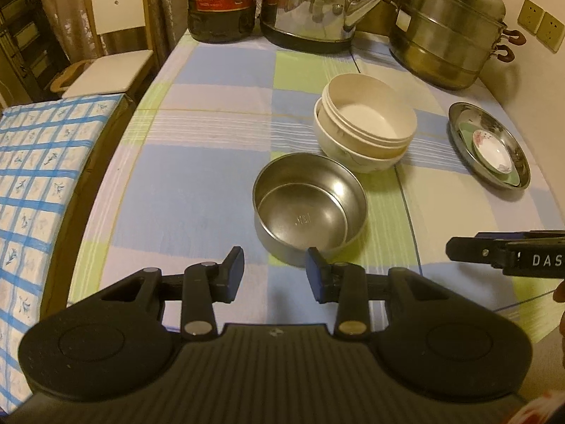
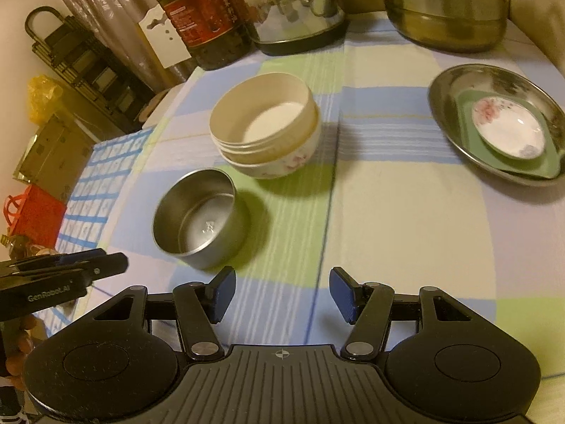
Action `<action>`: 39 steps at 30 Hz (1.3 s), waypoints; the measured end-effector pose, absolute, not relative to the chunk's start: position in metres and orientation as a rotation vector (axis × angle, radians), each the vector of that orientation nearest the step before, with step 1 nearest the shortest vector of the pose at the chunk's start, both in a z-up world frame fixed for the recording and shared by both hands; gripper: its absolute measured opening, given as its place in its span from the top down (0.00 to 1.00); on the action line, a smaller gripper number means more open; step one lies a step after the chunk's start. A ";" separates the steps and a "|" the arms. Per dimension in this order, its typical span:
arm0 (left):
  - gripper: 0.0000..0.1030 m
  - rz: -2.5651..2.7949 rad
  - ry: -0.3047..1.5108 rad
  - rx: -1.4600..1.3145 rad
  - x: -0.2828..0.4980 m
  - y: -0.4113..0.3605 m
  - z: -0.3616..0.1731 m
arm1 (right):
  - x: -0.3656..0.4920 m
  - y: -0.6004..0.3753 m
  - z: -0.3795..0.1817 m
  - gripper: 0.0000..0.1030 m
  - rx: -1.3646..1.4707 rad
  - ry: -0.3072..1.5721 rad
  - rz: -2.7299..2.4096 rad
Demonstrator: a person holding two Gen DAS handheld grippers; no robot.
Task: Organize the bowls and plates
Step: 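Move both grippers toward the rim of the small steel bowl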
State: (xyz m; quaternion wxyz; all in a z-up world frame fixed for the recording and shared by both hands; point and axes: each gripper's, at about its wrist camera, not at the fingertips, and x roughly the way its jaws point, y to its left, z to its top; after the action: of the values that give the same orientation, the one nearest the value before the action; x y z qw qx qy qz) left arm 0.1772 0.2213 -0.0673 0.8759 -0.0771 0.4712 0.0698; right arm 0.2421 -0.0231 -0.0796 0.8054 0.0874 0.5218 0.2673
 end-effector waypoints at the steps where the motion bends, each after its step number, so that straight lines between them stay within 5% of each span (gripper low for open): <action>1: 0.66 0.140 0.988 -0.164 0.181 0.224 -0.069 | 0.244 -0.019 -0.081 0.42 0.188 1.117 0.575; 12: 0.67 0.098 1.024 -0.152 0.221 0.242 -0.090 | 0.268 0.024 -0.093 0.43 0.167 1.115 0.596; 17: 0.67 0.081 1.043 -0.153 0.237 0.248 -0.100 | 0.278 0.045 -0.104 0.53 0.155 1.133 0.599; 39: 0.69 0.015 1.096 -0.135 0.266 0.260 -0.121 | 0.290 0.079 -0.122 0.67 0.130 1.176 0.575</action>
State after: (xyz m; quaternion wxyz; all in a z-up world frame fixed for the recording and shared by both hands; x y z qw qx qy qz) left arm 0.2661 0.2602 -0.1208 0.8513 -0.0640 0.5208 0.0071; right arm 0.2905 0.0790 -0.1220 0.7914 0.0603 0.5466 0.2670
